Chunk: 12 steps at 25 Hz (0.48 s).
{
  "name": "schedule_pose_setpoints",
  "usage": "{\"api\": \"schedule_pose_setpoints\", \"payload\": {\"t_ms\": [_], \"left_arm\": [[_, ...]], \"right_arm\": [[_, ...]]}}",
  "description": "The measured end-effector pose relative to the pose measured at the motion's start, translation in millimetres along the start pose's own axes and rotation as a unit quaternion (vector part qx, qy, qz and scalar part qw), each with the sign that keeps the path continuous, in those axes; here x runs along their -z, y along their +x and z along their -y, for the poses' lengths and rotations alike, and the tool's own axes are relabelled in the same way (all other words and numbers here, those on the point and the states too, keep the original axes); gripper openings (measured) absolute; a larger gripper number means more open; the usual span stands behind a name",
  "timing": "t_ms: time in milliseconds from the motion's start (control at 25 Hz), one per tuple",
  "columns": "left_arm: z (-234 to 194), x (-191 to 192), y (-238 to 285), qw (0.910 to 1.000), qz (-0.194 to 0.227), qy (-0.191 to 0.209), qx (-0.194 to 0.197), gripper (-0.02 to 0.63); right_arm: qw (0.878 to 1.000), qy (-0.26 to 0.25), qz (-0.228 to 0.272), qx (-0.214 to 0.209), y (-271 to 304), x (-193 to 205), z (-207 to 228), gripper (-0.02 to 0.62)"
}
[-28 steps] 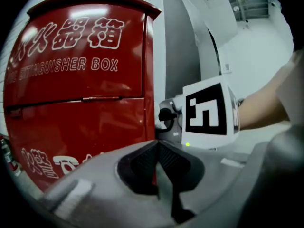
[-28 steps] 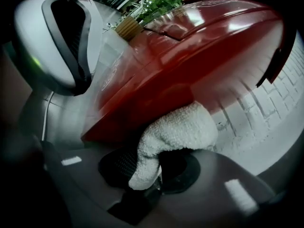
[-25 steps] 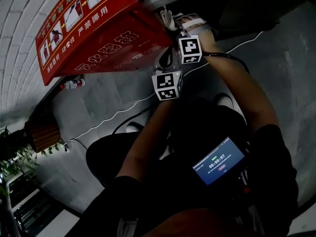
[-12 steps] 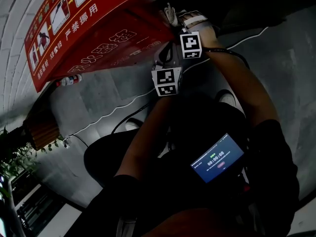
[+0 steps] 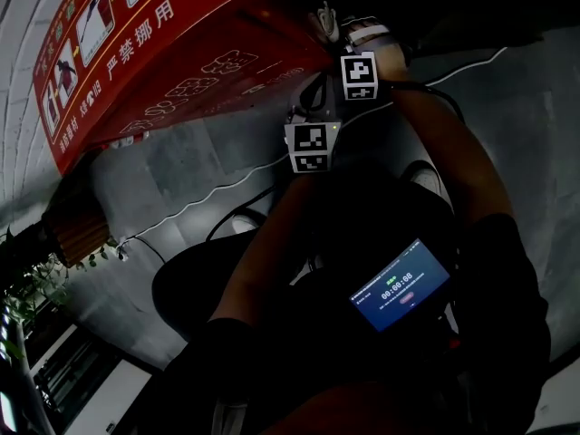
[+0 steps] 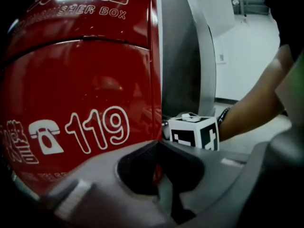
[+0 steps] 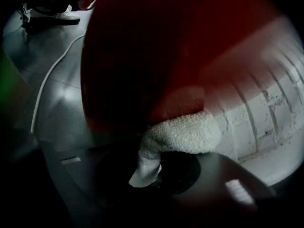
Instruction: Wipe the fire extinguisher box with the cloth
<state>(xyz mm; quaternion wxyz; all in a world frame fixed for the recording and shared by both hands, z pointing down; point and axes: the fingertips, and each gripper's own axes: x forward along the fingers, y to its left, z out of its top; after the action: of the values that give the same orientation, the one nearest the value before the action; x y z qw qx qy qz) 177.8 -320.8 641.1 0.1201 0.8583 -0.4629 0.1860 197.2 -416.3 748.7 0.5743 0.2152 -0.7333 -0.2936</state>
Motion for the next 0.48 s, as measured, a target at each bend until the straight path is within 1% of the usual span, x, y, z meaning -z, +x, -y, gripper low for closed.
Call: {"api": "schedule_pose_setpoints", "payload": {"t_ms": [120,280,480], "left_arm": [[4.3,1.3,-0.6,0.9999,-0.007,0.000,0.010,0.000],[6.0,3.1,0.1,0.9998,-0.009,0.004,0.017,0.000],[3.2,6.8,-2.7,0.9998,-0.013,-0.002,0.016,0.000]], "right_arm": [[1.000,-0.002,-0.006,-0.014,10.2,1.8,-15.1,0.097],[0.999,0.012,-0.013,-0.030,16.6,4.1,-26.1,0.097],[0.998,0.022,-0.025,-0.060,20.3,7.0,-53.8,0.097]]}}
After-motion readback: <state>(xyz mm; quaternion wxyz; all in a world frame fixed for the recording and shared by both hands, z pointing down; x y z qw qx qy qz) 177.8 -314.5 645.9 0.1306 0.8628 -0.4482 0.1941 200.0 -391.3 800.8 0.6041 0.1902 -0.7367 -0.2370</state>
